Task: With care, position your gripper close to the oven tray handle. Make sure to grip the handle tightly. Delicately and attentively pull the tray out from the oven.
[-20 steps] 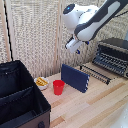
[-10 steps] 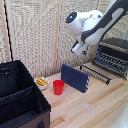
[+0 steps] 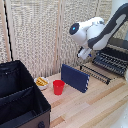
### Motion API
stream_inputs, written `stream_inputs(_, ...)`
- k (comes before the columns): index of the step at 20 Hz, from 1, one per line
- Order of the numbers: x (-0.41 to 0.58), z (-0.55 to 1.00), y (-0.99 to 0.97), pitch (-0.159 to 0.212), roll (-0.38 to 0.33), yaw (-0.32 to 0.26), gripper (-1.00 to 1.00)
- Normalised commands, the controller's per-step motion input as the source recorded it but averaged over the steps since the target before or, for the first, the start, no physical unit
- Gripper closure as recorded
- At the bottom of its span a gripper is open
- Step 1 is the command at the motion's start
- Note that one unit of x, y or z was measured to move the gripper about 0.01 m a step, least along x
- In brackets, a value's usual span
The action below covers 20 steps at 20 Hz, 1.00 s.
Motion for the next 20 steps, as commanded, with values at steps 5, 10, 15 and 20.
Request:
stream_inputs(5,0.037,-0.32,-0.41,0.000,-0.201,0.078,-1.00)
stream_inputs(10,0.000,-0.15,-0.43,0.000,-0.234,0.028,-1.00)
stream_inputs(15,0.022,-0.17,-0.53,0.000,-0.180,0.002,-1.00)
stream_inputs(20,0.128,-0.06,-0.64,-0.014,-0.088,0.000,-1.00)
